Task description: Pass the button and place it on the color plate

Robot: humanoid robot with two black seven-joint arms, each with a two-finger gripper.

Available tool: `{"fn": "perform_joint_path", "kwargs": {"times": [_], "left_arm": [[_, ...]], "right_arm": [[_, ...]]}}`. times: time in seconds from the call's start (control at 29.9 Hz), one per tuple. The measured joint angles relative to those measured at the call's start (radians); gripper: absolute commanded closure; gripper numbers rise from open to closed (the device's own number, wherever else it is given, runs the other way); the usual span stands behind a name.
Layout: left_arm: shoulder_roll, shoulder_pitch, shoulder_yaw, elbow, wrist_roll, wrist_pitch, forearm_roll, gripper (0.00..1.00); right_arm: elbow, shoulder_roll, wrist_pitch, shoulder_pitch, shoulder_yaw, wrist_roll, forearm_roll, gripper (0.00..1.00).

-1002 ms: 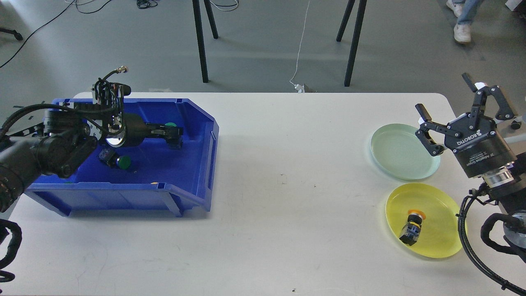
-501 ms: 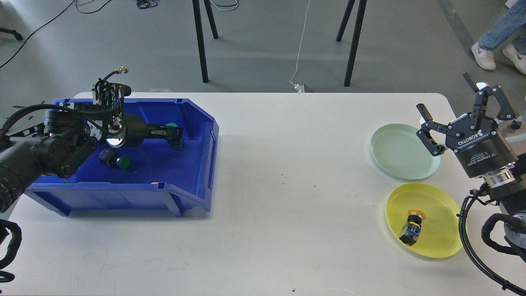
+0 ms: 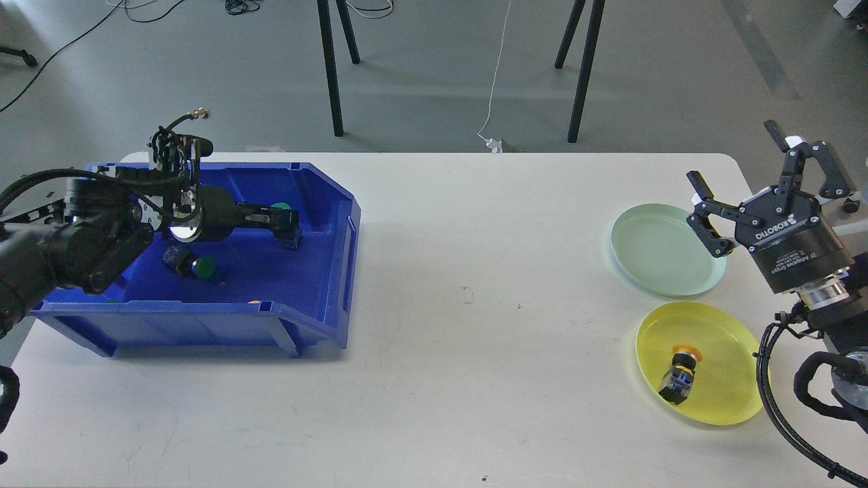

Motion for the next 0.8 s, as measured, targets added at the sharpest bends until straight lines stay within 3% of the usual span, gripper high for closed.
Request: {"fn": "perform_joint_path", "kwargs": {"times": [0.37, 0.63, 0.8], "left_arm": [[0.238, 0.01, -0.007, -0.304, 0.0, -0.001, -0.019, 0.84], [0.55, 0.024, -0.025, -0.66, 0.0, -0.001, -0.229, 0.84], [0.63, 0.023, -0.095, -0.769, 0.0, -0.001, -0.414, 0.84]], "right_arm": [[0.0, 0.001, 0.0, -0.001, 0.0, 0.0, 0.0, 0.02], [-0.001, 0.002, 0.0, -0.002, 0.0, 0.0, -0.001, 0.02], [-0.001, 0.011, 0.0, -0.003, -0.008, 0.0, -0.012, 0.02]]}}
